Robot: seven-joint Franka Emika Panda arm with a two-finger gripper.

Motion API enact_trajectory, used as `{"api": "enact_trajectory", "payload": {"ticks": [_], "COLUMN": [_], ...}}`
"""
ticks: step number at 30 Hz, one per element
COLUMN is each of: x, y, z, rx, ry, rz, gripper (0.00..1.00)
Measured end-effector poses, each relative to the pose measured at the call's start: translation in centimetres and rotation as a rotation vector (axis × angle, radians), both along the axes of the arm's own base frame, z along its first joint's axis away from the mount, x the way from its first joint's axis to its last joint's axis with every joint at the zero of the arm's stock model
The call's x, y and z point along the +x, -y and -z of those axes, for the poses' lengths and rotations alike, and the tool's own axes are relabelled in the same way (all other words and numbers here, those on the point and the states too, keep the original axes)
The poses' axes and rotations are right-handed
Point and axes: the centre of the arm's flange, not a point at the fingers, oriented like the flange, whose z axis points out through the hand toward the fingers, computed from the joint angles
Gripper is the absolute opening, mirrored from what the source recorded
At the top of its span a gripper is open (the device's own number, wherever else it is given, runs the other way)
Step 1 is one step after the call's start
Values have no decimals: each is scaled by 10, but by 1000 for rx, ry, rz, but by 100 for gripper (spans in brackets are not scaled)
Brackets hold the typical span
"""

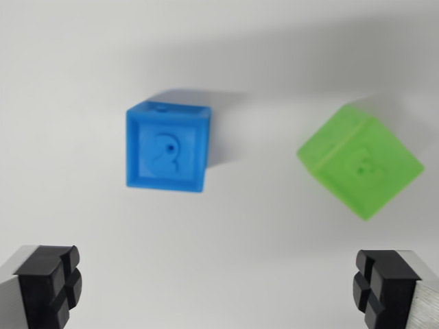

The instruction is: Stack cube

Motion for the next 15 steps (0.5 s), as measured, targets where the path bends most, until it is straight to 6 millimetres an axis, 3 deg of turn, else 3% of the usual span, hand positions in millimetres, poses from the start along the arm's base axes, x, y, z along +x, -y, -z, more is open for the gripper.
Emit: {"api": "enact_trajectory", "payload": {"ticks": [15], "x": [7], "y": [-41], "z": [50], "rx": [-6], "ry": [-10], "rz": [21], "gripper": [100]}}
